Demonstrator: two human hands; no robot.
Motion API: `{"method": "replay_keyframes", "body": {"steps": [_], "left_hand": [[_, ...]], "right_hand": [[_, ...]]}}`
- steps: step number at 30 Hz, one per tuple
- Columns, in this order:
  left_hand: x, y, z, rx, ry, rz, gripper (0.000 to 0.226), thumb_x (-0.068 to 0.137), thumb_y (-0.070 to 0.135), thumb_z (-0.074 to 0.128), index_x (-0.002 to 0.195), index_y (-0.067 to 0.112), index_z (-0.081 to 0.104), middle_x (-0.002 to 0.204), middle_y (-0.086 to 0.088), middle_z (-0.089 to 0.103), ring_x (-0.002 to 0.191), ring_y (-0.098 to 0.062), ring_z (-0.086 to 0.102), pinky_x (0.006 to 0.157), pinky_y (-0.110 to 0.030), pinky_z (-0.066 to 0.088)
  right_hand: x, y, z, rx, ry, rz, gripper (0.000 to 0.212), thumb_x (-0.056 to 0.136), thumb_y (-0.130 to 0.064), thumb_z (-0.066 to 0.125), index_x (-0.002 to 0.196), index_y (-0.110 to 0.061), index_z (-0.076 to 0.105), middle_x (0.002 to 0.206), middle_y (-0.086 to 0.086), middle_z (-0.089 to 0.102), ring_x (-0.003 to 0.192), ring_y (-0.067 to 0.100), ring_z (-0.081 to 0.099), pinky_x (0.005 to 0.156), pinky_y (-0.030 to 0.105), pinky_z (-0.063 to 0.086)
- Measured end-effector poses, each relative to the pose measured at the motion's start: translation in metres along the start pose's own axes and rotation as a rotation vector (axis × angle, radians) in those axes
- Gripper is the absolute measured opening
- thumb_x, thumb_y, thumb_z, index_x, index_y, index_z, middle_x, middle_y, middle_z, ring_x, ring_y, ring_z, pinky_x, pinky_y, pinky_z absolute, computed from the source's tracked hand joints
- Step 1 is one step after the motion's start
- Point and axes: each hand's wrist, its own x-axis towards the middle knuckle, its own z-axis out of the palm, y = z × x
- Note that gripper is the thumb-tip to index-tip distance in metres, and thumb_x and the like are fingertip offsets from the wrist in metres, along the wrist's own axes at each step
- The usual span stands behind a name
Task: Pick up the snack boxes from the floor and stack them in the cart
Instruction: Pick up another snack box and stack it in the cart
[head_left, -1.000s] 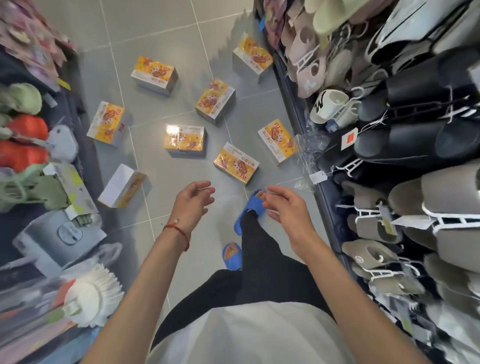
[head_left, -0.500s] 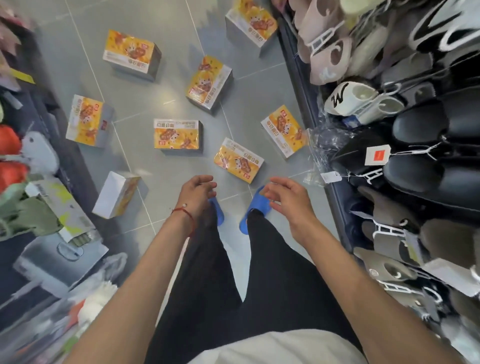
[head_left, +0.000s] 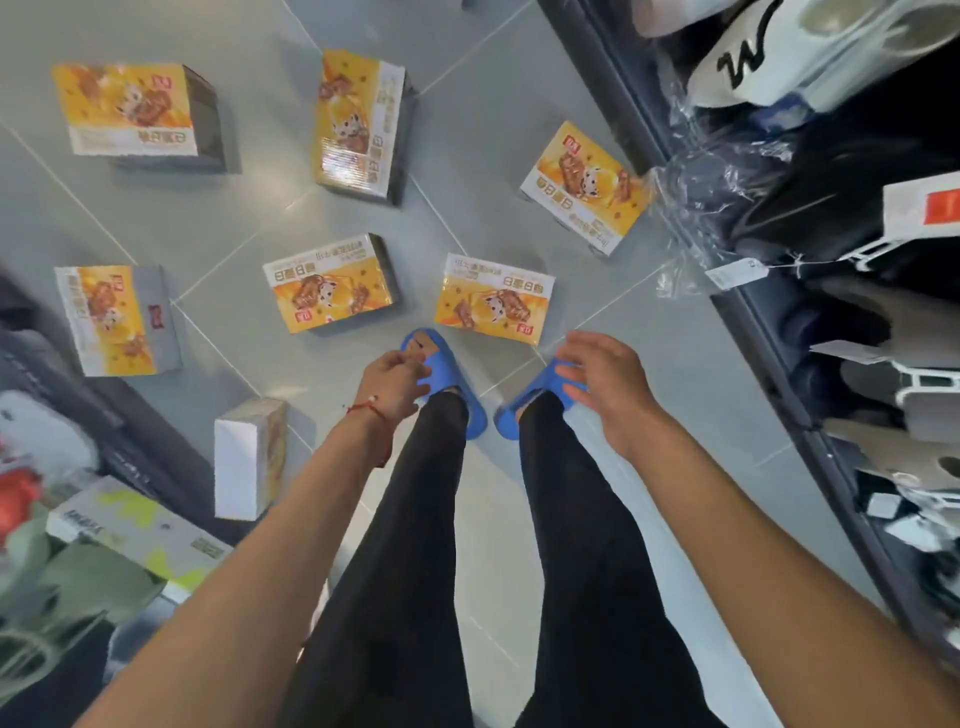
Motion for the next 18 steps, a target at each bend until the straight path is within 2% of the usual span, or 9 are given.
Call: {"method": "replay_keyframes", "body": {"steps": [3, 6, 8, 10, 12, 14, 15, 16, 18], "left_hand": [[0.04, -0.008, 0.001, 0.09, 0.011, -0.009, 0.014, 0.102, 0.008, 0.051, 0.113, 0.011, 0.059, 0.111, -0.009, 0.063, 0.09, -0.024, 0.061, 0.066, -0.028, 0.041], [0.081, -0.02, 0.008, 0.192, 0.019, -0.011, 0.012, 0.101, 0.009, 0.05, 0.104, 0.012, 0.061, 0.106, -0.01, 0.064, 0.089, -0.025, 0.062, 0.069, -0.031, 0.042], [0.108, -0.028, 0.015, 0.251, 0.017, -0.001, 0.011, 0.098, 0.01, 0.053, 0.098, 0.014, 0.063, 0.104, -0.011, 0.065, 0.09, -0.026, 0.063, 0.078, -0.032, 0.044], [0.138, -0.036, 0.025, 0.31, 0.003, 0.011, 0.014, 0.095, 0.012, 0.056, 0.105, 0.013, 0.066, 0.106, -0.013, 0.066, 0.094, -0.029, 0.064, 0.084, -0.035, 0.047], [0.171, -0.042, 0.036, 0.362, 0.001, 0.02, 0.015, 0.09, 0.018, 0.061, 0.102, 0.017, 0.068, 0.109, -0.015, 0.067, 0.107, -0.035, 0.064, 0.095, -0.044, 0.05], [0.203, -0.045, 0.049, 0.41, 0.029, 0.056, 0.007, 0.084, 0.023, 0.066, 0.09, 0.02, 0.065, 0.109, -0.015, 0.065, 0.114, -0.037, 0.062, 0.1, -0.048, 0.049], [0.22, -0.046, 0.055, 0.432, 0.047, 0.079, 0.015, 0.086, 0.024, 0.069, 0.099, 0.019, 0.066, 0.115, -0.015, 0.065, 0.118, -0.037, 0.061, 0.102, -0.047, 0.049], [0.236, -0.047, 0.063, 0.447, 0.066, 0.101, 0.033, 0.089, 0.026, 0.07, 0.118, 0.012, 0.064, 0.126, -0.015, 0.062, 0.124, -0.035, 0.057, 0.106, -0.044, 0.047], [0.269, -0.047, 0.074, 0.435, 0.103, 0.142, 0.068, 0.09, 0.029, 0.074, 0.147, 0.006, 0.044, 0.146, -0.013, 0.051, 0.133, -0.031, 0.05, 0.108, -0.034, 0.041]], "right_hand": [[0.038, 0.016, 0.014, 0.005, 0.02, 0.049, 0.014, 0.101, -0.011, 0.057, 0.112, -0.017, 0.065, 0.106, 0.006, 0.066, 0.097, 0.018, 0.064, 0.081, 0.026, 0.055], [0.082, 0.034, 0.025, -0.06, 0.013, 0.088, 0.013, 0.102, -0.011, 0.055, 0.11, -0.017, 0.064, 0.105, 0.007, 0.065, 0.097, 0.018, 0.061, 0.094, 0.036, 0.056], [0.114, 0.044, 0.029, -0.099, 0.024, 0.092, 0.014, 0.101, -0.011, 0.055, 0.11, -0.018, 0.063, 0.103, 0.006, 0.065, 0.096, 0.02, 0.062, 0.08, 0.03, 0.056], [0.149, 0.057, 0.031, -0.118, 0.042, 0.101, 0.016, 0.099, -0.013, 0.057, 0.113, -0.019, 0.063, 0.099, 0.004, 0.066, 0.093, 0.021, 0.065, 0.07, 0.025, 0.052], [0.184, 0.072, 0.035, -0.125, 0.049, 0.105, 0.017, 0.097, -0.016, 0.06, 0.112, -0.02, 0.063, 0.096, 0.001, 0.066, 0.094, 0.021, 0.068, 0.075, 0.029, 0.054], [0.217, 0.088, 0.039, -0.144, 0.062, 0.108, 0.014, 0.095, -0.016, 0.062, 0.108, -0.02, 0.065, 0.096, 0.002, 0.063, 0.102, 0.026, 0.066, 0.089, 0.041, 0.055], [0.232, 0.095, 0.042, -0.162, 0.064, 0.103, 0.017, 0.095, -0.016, 0.063, 0.112, -0.016, 0.065, 0.098, 0.003, 0.062, 0.101, 0.026, 0.062, 0.096, 0.046, 0.054], [0.247, 0.103, 0.044, -0.178, 0.066, 0.097, 0.024, 0.095, -0.017, 0.064, 0.12, -0.013, 0.063, 0.101, 0.003, 0.06, 0.1, 0.025, 0.059, 0.099, 0.047, 0.052], [0.275, 0.117, 0.048, -0.197, 0.059, 0.084, 0.042, 0.095, -0.022, 0.069, 0.133, -0.013, 0.054, 0.107, -0.001, 0.058, 0.101, 0.023, 0.058, 0.096, 0.042, 0.051]]}}
